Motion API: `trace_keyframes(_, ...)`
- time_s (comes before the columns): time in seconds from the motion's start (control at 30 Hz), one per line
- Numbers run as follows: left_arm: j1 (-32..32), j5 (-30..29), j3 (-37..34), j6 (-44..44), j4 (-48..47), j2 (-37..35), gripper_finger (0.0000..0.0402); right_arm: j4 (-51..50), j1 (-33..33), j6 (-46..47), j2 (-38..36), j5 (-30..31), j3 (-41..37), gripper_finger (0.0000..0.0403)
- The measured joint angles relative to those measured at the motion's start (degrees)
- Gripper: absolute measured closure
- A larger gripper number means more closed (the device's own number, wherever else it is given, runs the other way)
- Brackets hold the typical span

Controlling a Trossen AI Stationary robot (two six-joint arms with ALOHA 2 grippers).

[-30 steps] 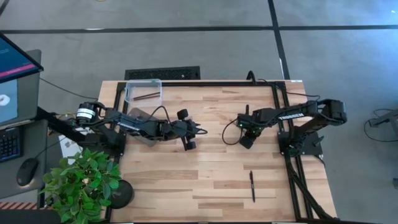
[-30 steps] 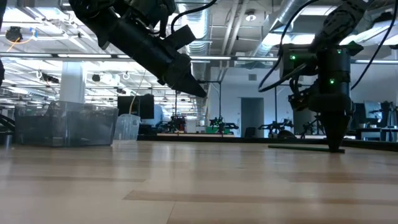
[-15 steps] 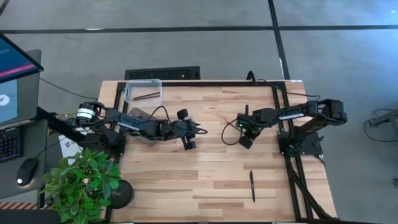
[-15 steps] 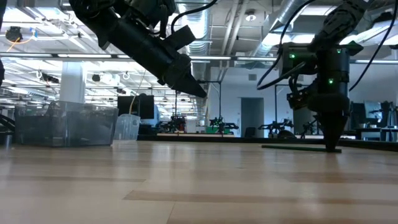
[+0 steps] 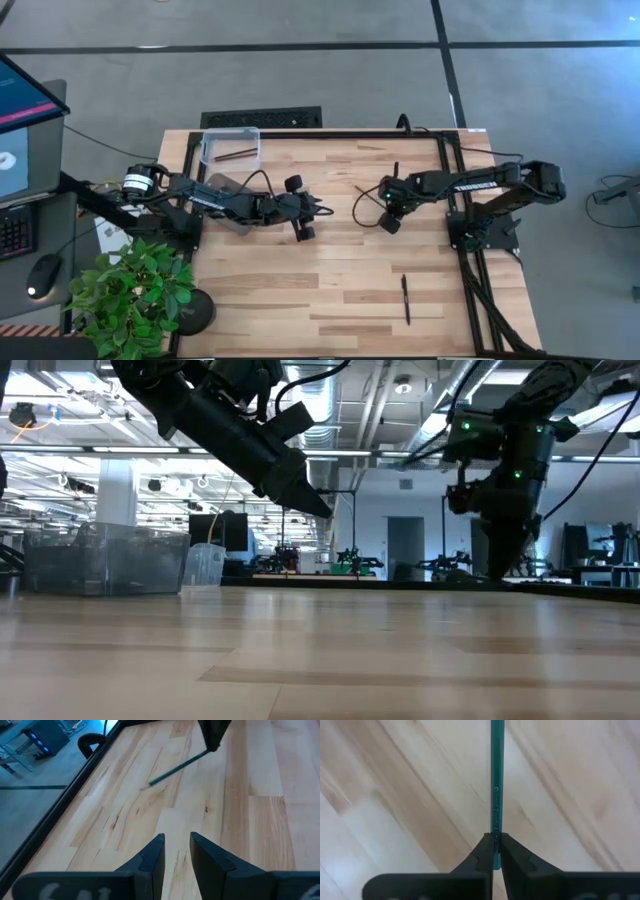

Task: Sort pens & pencils
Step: Put the green pencil into the white bin

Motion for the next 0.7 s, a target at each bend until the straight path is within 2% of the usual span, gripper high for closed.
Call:
trace_keyframes(0.27, 0.00, 6.10, -0.02, 0.51, -2.52, 0.00, 0.0319, 3.55, 0.00, -0.02, -1.09, -0.50, 0.12, 0.0361)
trace_keyframes(0.4, 0.00, 6.52, -0.02, 0.65, -3.74, 0.00, 0.0319, 4.27, 0.00, -0.01, -1.11, -1.54, 0.14, 0.0361)
trace_keyframes(0.47, 0.02, 6.50, -0.04, 3.93, -5.12, 0.02, 0.0319, 4.88, 0.00, 0.00, -1.11, -2.81, 0.14, 0.0361)
trace_keyframes(0.7, -0.13, 6.45, -0.04, 24.11, -5.07, 0.04, 0.0309, 11.12, 0.00, 0.95, -1.13, -9.26, 0.19, 0.0361)
